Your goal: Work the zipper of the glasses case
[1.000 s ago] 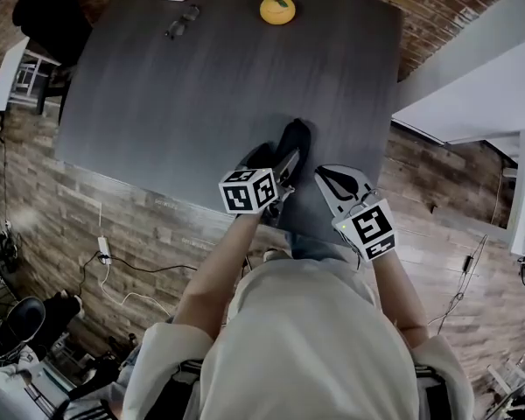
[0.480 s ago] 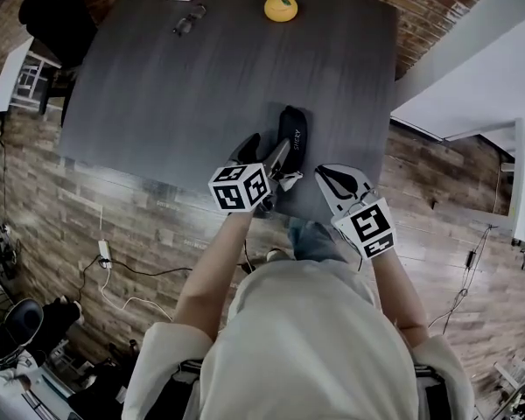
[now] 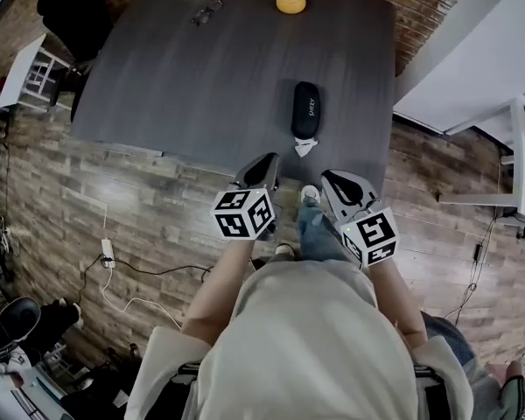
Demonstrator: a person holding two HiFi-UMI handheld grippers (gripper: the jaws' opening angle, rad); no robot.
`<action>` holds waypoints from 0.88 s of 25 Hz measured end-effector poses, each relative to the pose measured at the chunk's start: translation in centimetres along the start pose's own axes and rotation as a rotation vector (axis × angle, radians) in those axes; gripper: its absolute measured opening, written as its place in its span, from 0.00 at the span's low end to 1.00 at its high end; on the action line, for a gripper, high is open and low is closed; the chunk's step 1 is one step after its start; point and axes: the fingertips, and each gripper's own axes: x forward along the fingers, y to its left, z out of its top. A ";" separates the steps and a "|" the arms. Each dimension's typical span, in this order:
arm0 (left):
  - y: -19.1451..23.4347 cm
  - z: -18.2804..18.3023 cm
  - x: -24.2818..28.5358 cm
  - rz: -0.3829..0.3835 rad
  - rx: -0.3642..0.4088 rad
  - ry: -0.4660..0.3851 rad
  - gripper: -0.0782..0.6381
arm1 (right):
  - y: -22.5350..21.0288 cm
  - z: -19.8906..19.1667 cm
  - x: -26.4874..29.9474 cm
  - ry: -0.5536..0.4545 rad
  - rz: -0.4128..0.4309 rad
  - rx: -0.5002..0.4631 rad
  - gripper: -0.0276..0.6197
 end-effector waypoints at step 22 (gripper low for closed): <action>-4.7 -7.3 -17.2 -0.012 0.173 0.002 0.12 | 12.9 -0.7 -8.8 -0.163 0.002 0.118 0.05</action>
